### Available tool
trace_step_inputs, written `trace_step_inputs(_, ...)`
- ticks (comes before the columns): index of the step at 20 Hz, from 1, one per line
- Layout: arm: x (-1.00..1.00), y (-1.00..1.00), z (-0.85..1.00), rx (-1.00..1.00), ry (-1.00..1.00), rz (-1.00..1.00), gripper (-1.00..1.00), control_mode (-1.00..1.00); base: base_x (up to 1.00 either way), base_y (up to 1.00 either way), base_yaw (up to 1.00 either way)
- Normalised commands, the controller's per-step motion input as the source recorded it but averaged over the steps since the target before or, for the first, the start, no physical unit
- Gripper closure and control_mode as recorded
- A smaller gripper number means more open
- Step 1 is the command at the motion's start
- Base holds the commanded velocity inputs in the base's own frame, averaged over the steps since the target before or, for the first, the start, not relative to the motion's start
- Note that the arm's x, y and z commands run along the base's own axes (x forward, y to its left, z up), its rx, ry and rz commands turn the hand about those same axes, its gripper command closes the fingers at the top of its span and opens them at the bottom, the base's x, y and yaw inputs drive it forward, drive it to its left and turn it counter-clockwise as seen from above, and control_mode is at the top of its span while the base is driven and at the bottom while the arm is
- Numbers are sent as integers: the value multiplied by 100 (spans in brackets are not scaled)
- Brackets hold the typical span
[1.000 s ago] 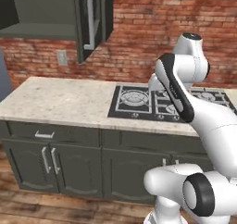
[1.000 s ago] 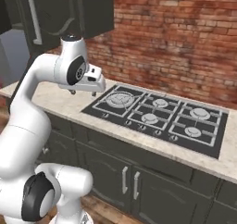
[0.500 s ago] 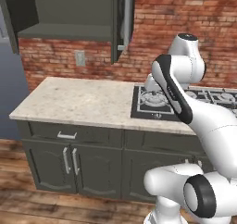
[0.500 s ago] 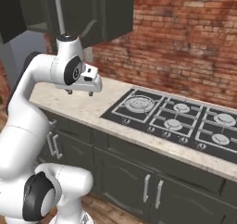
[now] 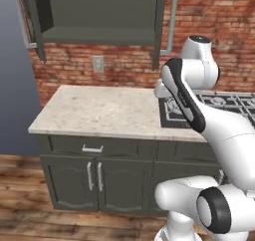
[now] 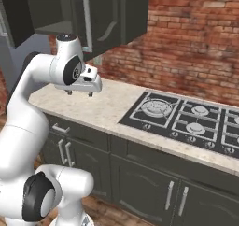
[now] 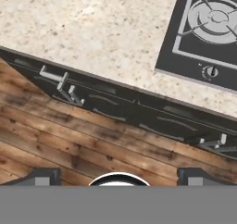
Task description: Close all open cabinet doors.
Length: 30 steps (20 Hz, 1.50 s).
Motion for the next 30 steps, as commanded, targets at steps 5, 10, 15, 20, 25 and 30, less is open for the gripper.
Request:
trace_step_inputs(5, 0, 0, 0, 0, 0, 0, -100, 100, -16, 62, -14)
trace_step_inputs(10, 0, 0, 0, 0, 0, 0, -100, 100, 1, 68, -13)
trace_step_inputs(15, 0, 0, 0, 0, 0, 0, -100, 100, 18, 58, -33)
trace_step_inputs(20, 0, 0, 0, 0, 0, 0, -100, 100, 27, 35, -41)
trace_step_inputs(25, 0, 0, 0, 0, 0, 0, -100, 100, 26, 45, -29)
trace_step_inputs(30, 0, 0, 0, 0, 0, 0, -100, 100, 32, 41, 6)
